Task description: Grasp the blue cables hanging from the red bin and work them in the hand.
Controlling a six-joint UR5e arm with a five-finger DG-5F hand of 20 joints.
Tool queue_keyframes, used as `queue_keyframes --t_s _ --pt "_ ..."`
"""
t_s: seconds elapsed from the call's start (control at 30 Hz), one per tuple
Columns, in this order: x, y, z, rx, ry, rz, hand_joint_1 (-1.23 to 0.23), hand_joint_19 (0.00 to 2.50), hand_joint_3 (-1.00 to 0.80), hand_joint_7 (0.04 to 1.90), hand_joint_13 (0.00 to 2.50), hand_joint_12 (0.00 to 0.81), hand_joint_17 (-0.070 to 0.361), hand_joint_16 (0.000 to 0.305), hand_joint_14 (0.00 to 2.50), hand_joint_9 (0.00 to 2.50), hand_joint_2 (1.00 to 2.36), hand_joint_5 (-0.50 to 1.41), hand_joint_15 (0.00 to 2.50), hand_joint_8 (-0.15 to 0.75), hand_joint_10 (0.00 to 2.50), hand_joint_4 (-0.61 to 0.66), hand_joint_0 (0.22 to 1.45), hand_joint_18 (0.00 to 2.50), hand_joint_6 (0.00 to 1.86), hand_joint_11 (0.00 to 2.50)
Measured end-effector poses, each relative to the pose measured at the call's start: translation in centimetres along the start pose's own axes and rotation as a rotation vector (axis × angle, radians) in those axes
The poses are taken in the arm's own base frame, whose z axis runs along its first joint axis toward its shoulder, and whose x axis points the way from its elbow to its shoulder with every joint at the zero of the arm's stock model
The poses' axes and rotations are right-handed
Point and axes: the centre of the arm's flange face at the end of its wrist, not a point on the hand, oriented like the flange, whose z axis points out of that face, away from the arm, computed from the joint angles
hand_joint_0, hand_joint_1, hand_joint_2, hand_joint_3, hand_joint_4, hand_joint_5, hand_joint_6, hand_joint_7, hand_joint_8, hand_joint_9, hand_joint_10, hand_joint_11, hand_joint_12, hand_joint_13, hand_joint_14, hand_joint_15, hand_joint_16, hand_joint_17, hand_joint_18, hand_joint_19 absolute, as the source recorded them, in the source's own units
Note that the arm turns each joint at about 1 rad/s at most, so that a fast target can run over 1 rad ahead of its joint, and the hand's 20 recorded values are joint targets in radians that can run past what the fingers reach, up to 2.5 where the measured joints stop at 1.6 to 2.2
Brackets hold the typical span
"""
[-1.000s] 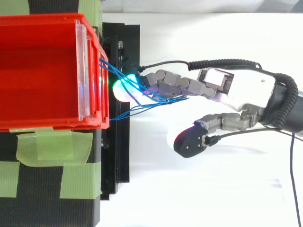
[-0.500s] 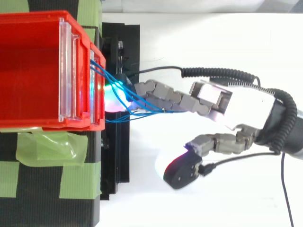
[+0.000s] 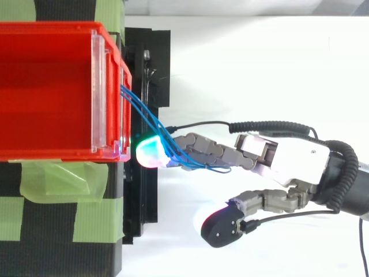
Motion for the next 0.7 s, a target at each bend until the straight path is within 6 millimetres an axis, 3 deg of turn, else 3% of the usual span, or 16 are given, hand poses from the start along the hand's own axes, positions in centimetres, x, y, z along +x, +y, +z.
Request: queue_keyframes --t_s 0.23,0.43,0.7 --pt "0.4 -0.8 -0.5 0.028 -0.005 -0.007 -0.48 0.41 -0.94 0.72 0.25 0.395 0.132 0.059 0.01 0.30 1.00 -0.17 0.31 0.330 0.00 0.24 0.83 0.32 0.01 0.19" --pt "1.5 -4.4 -0.7 0.024 -0.001 0.027 -0.48 0.41 -0.93 0.72 0.27 0.397 0.132 0.059 0.01 0.30 1.00 -0.17 0.32 0.329 0.00 0.25 0.83 0.32 0.01 0.19" --pt "2.2 -5.1 -0.8 0.016 0.004 0.043 -0.48 0.41 -0.93 0.72 0.27 0.397 0.133 0.059 0.01 0.30 1.00 -0.17 0.32 0.330 0.00 0.24 0.83 0.33 0.01 0.19"
